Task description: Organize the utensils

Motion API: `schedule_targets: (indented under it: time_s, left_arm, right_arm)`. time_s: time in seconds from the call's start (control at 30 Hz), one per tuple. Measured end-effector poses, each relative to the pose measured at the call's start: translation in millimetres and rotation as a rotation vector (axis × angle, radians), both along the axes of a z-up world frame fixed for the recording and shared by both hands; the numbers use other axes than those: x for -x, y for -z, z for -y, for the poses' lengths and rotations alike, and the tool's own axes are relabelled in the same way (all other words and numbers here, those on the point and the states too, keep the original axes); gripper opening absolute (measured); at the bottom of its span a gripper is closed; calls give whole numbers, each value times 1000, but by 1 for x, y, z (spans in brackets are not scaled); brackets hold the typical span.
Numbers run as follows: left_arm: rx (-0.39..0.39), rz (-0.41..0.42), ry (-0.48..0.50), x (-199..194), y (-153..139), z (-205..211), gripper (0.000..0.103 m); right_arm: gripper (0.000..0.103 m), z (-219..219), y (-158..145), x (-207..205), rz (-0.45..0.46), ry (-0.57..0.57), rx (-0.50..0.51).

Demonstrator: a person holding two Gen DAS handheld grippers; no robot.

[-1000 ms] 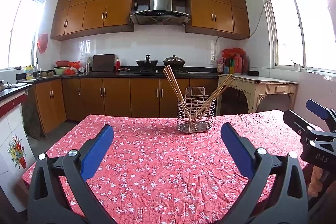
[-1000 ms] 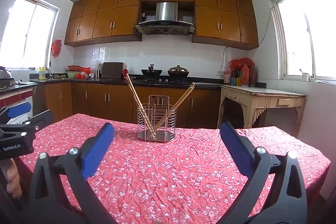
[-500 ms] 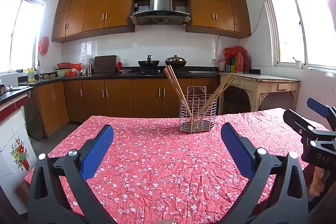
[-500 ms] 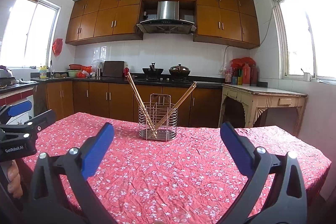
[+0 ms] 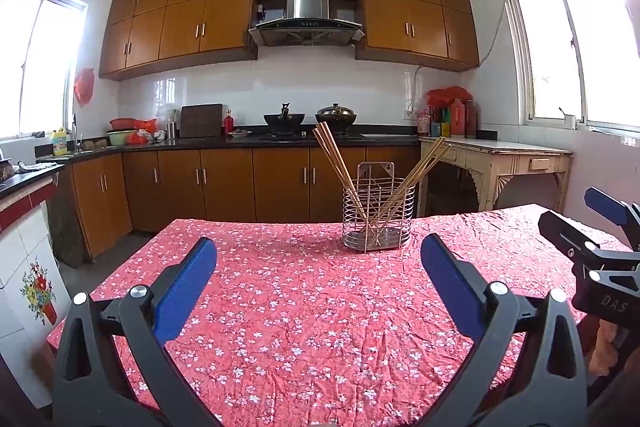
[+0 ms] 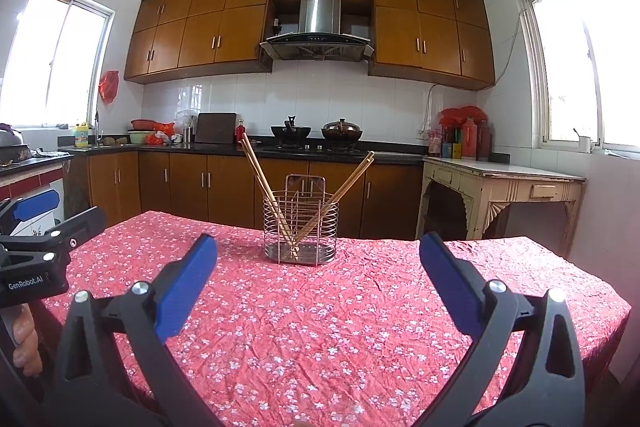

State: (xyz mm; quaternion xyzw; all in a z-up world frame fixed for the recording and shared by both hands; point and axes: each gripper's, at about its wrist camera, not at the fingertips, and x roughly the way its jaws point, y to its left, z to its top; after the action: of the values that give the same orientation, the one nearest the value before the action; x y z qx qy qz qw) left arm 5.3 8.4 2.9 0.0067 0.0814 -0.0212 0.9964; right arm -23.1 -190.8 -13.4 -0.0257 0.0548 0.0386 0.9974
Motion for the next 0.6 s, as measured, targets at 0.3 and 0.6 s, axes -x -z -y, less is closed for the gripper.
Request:
schedule_targets:
  time_s: [0.3,0.6]
  left_arm:
    - [16,-9,2,-1,0,-3,101]
    - [22,-19,8,-3,0,-5,101]
  right_arm:
    - [99,0,0,0,0,0,-1]
    - [99,0,0,0,-1,1,-1]
